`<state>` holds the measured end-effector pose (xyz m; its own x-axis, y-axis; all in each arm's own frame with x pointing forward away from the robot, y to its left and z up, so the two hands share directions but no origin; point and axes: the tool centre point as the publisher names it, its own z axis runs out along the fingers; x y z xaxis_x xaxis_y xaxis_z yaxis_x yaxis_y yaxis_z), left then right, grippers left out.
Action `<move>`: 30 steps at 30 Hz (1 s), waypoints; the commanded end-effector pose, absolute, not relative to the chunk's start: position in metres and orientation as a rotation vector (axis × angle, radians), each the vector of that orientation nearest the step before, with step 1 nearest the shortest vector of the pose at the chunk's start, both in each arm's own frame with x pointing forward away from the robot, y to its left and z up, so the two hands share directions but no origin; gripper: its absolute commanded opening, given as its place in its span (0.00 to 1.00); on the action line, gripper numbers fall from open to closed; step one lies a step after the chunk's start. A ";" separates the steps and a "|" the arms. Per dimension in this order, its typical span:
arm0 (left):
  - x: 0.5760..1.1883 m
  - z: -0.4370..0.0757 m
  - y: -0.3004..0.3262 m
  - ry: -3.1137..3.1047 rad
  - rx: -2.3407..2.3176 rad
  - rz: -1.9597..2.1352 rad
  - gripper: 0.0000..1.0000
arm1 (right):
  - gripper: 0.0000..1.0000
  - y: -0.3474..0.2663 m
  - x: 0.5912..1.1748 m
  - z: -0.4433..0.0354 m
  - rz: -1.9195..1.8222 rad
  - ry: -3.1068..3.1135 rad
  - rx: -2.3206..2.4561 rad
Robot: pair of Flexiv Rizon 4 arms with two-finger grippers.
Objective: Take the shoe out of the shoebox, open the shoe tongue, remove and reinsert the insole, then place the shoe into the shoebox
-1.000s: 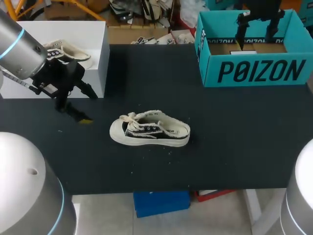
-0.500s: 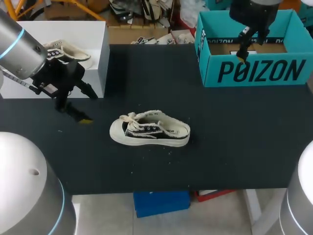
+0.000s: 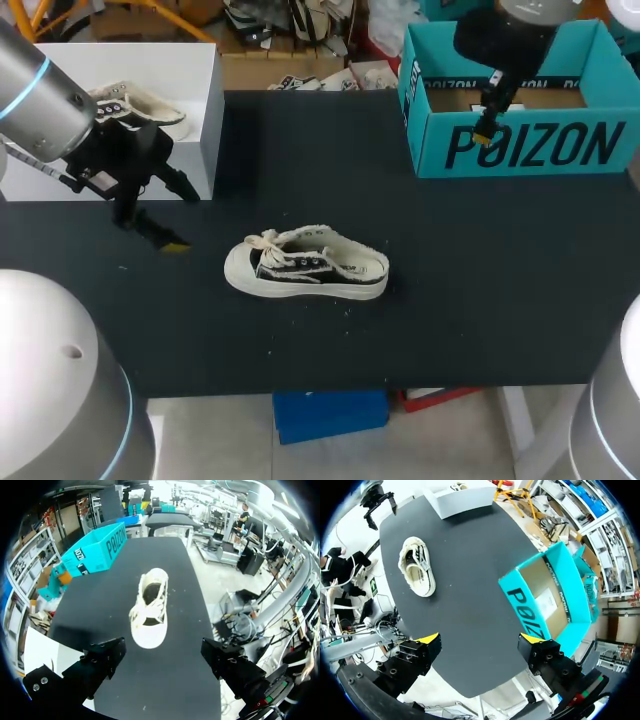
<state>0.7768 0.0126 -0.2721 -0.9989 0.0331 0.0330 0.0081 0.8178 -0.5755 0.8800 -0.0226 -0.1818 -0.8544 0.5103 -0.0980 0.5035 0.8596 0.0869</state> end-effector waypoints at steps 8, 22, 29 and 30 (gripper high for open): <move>0.777 -0.274 0.012 -2.958 -0.035 0.937 1.00 | 1.00 0.010 0.841 -0.214 0.476 2.932 0.514; 0.777 -0.274 0.012 -2.958 -0.035 0.937 1.00 | 1.00 0.019 0.839 -0.228 0.666 2.914 0.460; 0.777 -0.274 0.012 -2.958 -0.035 0.937 1.00 | 1.00 0.042 0.831 -0.245 0.854 2.850 0.299; 0.777 -0.274 0.012 -2.958 -0.035 0.937 1.00 | 1.00 0.044 0.829 -0.247 0.867 2.837 0.276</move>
<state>0.7768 0.0126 -0.2719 -0.9989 0.0334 0.0331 0.0083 0.8176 -0.5757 0.8374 0.0441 -0.2337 -0.9720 0.2220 -0.0770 0.1623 0.8714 0.4629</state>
